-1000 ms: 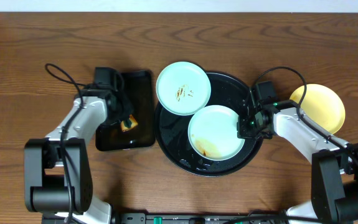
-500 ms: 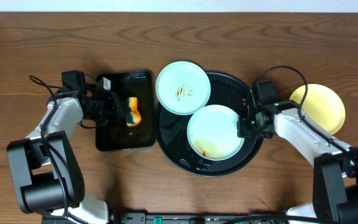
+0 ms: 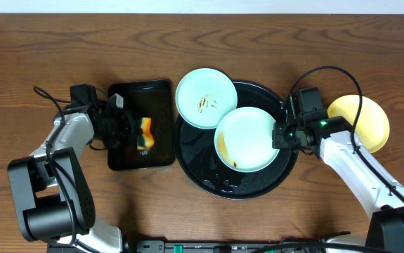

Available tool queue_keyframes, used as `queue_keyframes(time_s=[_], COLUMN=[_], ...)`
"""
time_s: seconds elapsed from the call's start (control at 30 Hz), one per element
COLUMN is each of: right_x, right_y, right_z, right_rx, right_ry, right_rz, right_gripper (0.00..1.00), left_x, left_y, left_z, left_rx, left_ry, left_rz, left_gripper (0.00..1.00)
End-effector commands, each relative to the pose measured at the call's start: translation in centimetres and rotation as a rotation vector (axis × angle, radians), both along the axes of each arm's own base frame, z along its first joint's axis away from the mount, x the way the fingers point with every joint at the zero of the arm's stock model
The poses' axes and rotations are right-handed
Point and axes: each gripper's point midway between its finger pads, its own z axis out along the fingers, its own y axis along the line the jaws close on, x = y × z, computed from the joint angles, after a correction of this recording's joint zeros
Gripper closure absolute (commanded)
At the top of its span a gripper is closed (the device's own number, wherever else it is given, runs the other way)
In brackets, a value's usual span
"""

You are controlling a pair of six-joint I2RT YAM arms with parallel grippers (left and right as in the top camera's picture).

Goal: Clean dirty plates on tray and stack at the side
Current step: 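Return the sponge to the black rectangular tray with left gripper, then lift the light-blue plate with the right gripper toward the yellow plate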

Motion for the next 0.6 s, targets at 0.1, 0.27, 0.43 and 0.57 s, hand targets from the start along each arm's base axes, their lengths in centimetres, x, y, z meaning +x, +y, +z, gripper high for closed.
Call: queue_keyframes(time_s=[0.1,0.27,0.43,0.57], right_x=[0.9,1.7,2.5,2.6], right_y=[-0.7,-2.8,-2.7,-3.3], right_z=[1.9,4.3,7.1,9.1], right_rx=[-0.056,-0.162,-0.192,-0.241], right_ry=[-0.070,-0.156,-0.283,-0.359], right_rz=[0.009,-0.034,0.063,0.112], right_gripper=[0.99,0.99,0.99,0.99], left_x=[-2.3,-0.8,0.0,-0.1], left_y=[4.6,-0.8,-3.5,-3.0], left_z=[-3.0,-0.4,2.0,1.5], left_rx=[0.258,-0.047,-0.235,-0.198], left_ry=[0.159,0.004,-0.090,-0.077], left_rz=[0.127,-0.043,-0.103,-0.093], left_gripper=[0.92,0.92,0.93,0.92])
